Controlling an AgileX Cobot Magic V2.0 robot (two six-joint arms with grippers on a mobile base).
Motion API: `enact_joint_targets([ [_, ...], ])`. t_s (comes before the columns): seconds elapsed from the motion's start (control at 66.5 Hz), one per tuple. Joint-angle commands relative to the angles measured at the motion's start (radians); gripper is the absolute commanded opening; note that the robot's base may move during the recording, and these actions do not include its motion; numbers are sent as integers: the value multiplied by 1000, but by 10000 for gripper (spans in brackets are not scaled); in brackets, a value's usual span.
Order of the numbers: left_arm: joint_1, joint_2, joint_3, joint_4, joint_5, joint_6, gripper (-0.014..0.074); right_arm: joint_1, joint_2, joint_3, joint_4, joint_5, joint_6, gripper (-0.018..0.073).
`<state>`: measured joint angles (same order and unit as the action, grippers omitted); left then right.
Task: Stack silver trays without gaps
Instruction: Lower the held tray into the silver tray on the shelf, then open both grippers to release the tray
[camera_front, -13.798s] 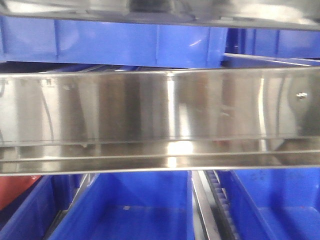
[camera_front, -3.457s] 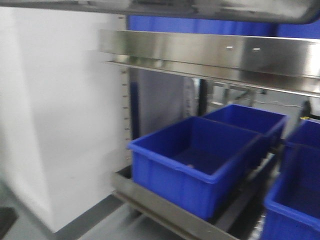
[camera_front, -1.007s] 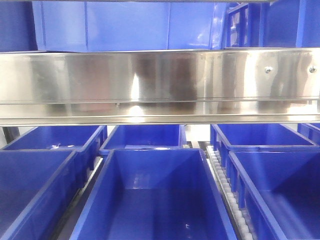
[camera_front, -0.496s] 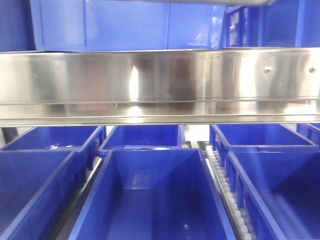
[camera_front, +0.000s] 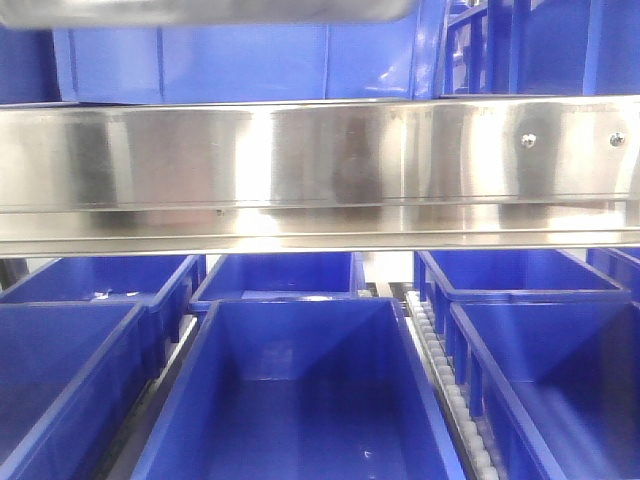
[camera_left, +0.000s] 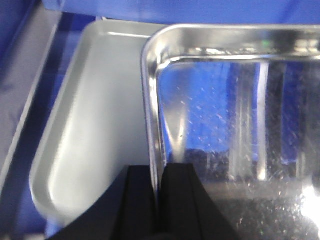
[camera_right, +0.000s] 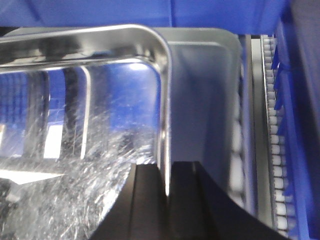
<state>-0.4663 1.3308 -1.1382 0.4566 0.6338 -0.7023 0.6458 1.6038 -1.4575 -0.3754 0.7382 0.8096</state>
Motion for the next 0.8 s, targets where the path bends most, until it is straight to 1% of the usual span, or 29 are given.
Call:
enact_joint_targets([
  [0.0, 18, 55, -51, -119, -130, 104, -9, -4, 67, -99, 61, -98, -37, -15],
  [0.06, 41, 96, -83, -129, -128, 125, -9, -12, 111, -144, 74, -74, -47, -15],
  [0.165, 66, 169, -134, -140, -114, 127, -9, -19, 170, -191, 84, -64, -55, -15],
  [0.271, 66, 217, -165, -140, -82, 127, -9, -23, 199, -197, 88, -64, -55, -15],
  [0.571, 64, 260, -167, -133, -76, 127, 0, -37, 230, -197, 88, -45, -55, -15],
  [0.631, 64, 262, -167, -133, -74, 124, 29, -38, 230, -197, 88, -33, -55, -15],
  [0.676, 64, 264, -167, -133, -74, 124, 77, -38, 230, -197, 88, -22, -55, -15],
  [0.782, 69, 264, -167, -119, -73, 124, 225, -45, 230, -197, 86, -2, -55, 0],
])
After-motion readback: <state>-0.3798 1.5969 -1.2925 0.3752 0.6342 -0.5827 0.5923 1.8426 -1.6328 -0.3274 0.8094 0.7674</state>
